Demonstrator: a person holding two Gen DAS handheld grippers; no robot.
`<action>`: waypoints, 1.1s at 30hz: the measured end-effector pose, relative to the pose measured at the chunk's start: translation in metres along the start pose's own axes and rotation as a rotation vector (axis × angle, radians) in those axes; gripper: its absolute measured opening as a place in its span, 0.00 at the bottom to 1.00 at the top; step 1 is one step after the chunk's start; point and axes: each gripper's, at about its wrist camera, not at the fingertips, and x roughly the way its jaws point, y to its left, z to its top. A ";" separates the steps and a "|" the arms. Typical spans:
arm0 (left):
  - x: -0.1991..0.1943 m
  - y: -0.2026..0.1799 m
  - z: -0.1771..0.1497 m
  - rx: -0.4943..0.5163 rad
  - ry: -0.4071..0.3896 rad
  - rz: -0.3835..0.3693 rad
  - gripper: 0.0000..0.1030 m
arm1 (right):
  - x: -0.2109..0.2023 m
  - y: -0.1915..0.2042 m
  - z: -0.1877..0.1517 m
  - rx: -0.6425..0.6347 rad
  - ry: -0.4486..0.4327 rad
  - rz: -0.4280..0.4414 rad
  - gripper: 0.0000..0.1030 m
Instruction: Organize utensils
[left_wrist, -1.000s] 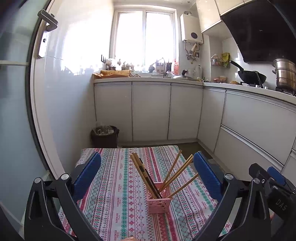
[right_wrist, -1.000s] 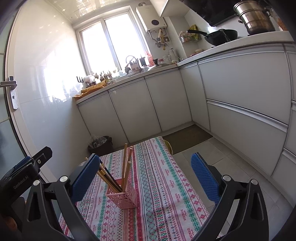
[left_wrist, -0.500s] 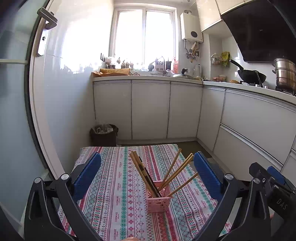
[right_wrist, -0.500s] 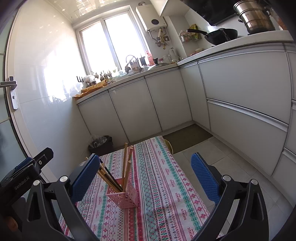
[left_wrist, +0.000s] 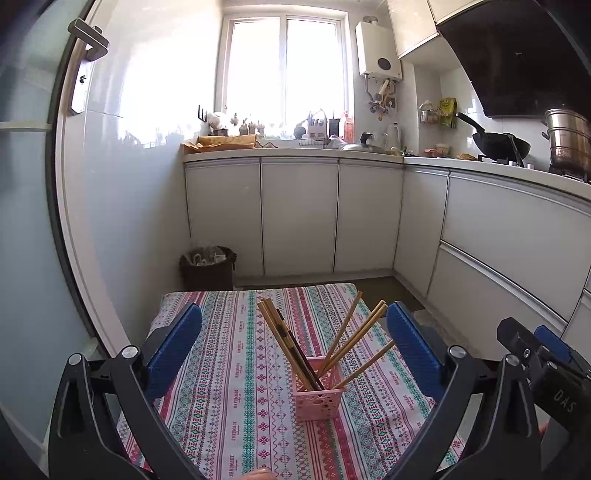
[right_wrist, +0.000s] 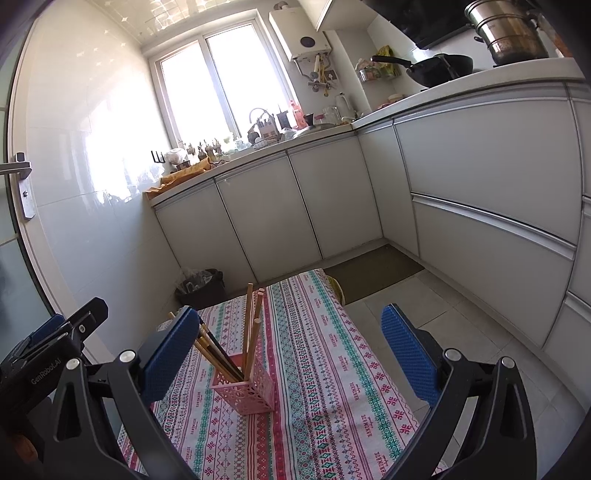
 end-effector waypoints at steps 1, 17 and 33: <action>0.000 0.000 0.000 -0.001 -0.001 0.001 0.93 | 0.000 0.000 0.000 0.000 -0.001 -0.001 0.93; 0.007 0.002 -0.002 0.001 0.039 0.054 0.93 | 0.002 0.000 0.000 0.004 0.016 0.001 0.93; -0.018 -0.009 0.002 0.052 -0.104 0.040 0.93 | 0.001 -0.004 -0.001 0.025 0.008 0.000 0.93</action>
